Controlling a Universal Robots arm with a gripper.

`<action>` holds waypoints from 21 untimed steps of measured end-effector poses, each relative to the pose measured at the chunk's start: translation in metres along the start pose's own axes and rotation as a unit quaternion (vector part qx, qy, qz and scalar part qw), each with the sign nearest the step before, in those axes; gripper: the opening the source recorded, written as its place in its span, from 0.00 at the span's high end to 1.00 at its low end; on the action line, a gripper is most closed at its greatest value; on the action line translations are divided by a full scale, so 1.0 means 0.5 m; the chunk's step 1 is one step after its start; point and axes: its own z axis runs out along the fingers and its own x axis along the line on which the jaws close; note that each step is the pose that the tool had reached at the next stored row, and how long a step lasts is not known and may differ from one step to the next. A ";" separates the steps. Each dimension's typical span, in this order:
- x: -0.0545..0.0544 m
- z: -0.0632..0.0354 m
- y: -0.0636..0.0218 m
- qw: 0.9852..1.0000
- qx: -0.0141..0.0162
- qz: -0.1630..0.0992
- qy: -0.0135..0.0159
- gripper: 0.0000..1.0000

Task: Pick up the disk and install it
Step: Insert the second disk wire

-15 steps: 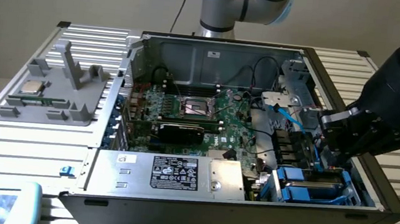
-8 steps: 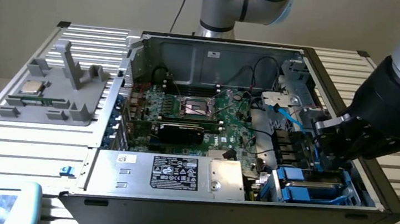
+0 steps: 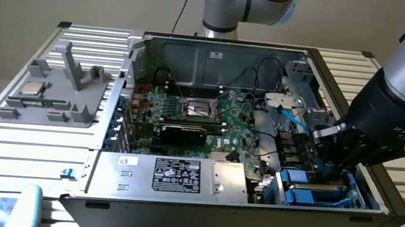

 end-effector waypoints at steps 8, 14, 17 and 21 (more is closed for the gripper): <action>0.000 -0.005 -0.001 1.000 0.000 0.000 0.003 0.89; 0.020 -0.026 -0.007 1.000 -0.003 0.000 0.002 0.89; 0.023 -0.022 -0.008 1.000 -0.003 0.000 0.002 0.89; 0.023 -0.011 -0.007 1.000 -0.003 0.000 -0.001 0.89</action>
